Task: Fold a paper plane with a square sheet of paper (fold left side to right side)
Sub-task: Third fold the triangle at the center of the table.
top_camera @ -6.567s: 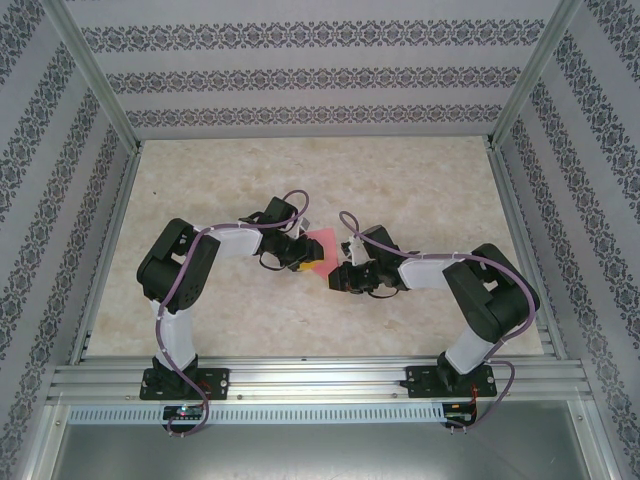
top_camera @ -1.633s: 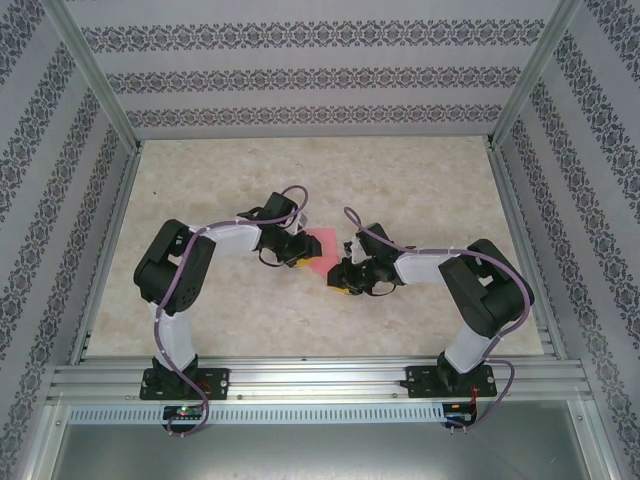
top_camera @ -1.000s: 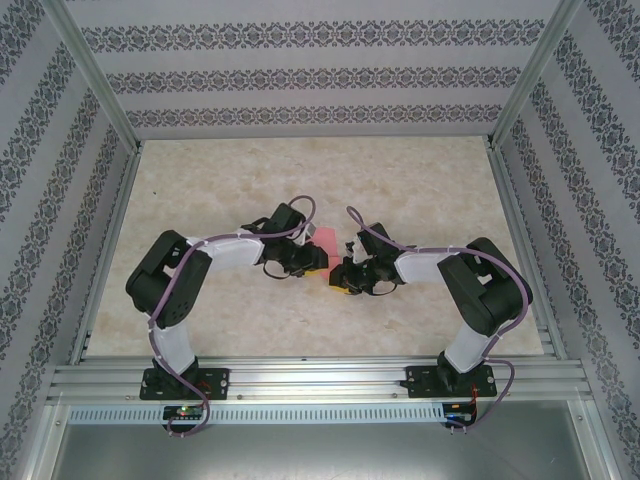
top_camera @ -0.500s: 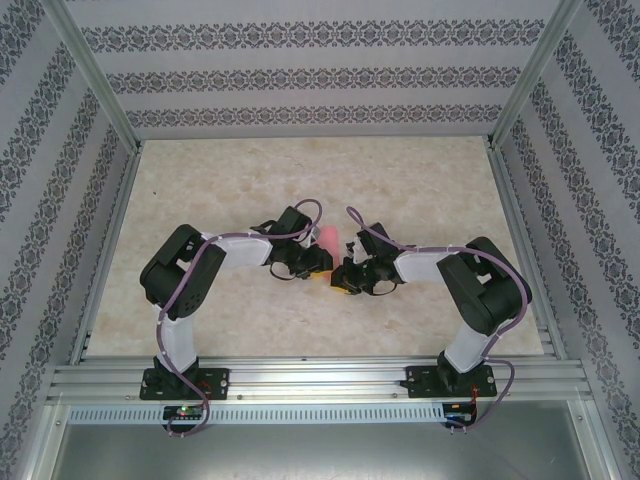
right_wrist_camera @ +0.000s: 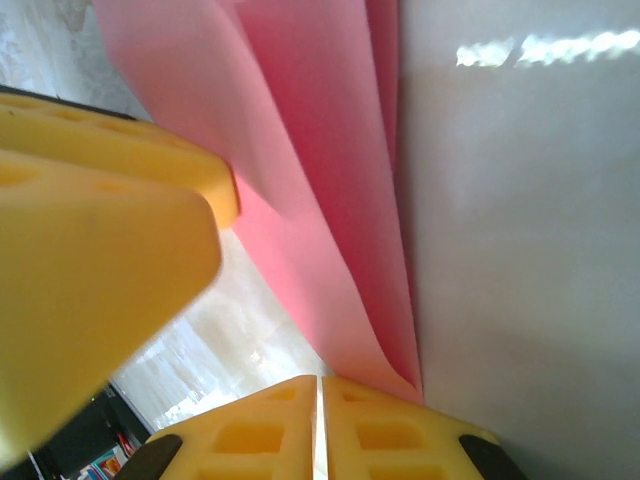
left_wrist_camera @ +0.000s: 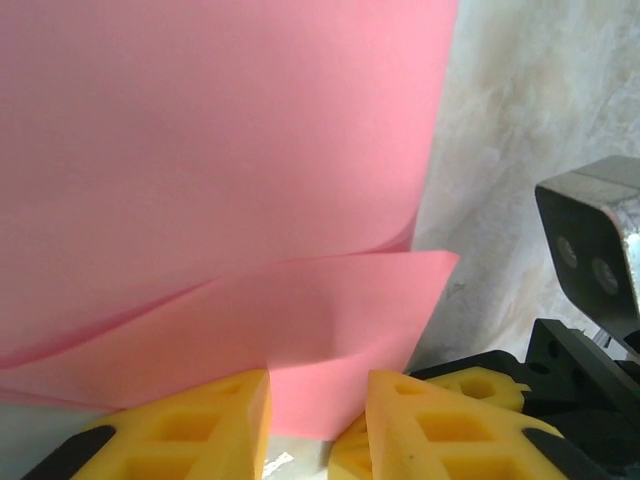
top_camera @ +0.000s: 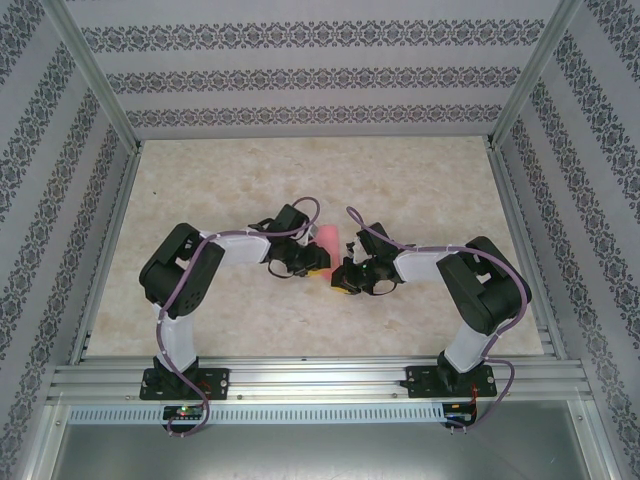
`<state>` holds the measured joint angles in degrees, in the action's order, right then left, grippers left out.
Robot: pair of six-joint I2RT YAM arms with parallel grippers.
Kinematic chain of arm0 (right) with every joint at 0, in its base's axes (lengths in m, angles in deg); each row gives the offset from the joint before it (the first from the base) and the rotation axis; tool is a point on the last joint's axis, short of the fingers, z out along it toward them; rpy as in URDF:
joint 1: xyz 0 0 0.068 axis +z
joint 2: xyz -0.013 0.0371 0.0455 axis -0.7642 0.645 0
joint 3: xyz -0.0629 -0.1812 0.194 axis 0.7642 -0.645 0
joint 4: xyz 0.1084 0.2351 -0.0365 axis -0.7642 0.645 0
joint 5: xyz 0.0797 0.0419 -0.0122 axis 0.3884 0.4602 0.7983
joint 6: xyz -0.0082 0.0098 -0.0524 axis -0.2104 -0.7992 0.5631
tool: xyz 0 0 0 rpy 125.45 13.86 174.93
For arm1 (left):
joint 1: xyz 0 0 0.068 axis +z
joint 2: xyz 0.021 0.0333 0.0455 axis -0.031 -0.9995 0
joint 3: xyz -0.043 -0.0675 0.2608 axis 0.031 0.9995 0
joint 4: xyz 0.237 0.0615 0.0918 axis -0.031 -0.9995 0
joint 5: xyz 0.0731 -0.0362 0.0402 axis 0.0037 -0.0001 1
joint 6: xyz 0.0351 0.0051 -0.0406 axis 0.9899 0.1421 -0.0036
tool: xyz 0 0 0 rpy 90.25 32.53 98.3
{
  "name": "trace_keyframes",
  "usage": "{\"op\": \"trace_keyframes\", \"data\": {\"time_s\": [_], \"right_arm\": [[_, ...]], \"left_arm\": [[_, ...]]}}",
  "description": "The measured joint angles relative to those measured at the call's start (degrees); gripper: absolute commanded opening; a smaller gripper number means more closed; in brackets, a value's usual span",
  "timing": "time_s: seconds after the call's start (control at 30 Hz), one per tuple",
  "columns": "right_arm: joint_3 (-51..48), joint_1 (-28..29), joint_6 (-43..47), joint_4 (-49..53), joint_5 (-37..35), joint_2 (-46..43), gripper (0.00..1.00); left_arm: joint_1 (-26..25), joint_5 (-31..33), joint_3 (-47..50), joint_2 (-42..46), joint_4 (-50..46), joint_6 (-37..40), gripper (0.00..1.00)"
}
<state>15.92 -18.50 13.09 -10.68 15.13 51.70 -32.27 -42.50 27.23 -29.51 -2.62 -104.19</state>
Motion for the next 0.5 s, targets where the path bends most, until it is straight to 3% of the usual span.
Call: {"op": "trace_keyframes", "data": {"time_s": [0.5], "right_arm": [[0.11,0.0,0.2,0.2,0.02,0.04,0.12]], "left_arm": [[9.81,-0.61,-4.94,-2.6,-5.09,4.57,0.34]]}}
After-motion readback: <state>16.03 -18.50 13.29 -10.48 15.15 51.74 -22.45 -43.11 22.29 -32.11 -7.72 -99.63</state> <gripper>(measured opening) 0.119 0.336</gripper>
